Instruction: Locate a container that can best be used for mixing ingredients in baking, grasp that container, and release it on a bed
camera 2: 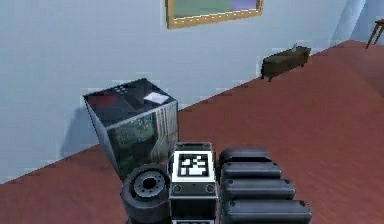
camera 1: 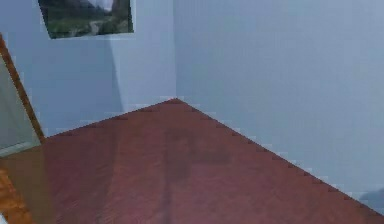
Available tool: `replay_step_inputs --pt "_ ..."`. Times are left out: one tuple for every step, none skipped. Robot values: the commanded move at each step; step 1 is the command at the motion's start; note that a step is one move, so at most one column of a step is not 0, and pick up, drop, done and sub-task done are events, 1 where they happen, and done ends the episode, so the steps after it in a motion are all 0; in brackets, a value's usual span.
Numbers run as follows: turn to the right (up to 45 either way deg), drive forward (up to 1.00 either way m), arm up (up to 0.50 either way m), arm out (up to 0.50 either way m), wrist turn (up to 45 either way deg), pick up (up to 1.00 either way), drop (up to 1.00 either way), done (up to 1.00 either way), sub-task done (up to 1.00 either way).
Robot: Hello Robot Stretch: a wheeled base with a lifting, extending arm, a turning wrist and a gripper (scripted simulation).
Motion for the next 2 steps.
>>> replay_step_inputs --pt "3.0 0.0 0.0 0.0 0.0 0.0 0.0 0.0 0.0" --pt "0.0 0.8 0.0 0.0 0.0 0.0 0.0 0.0 0.0"
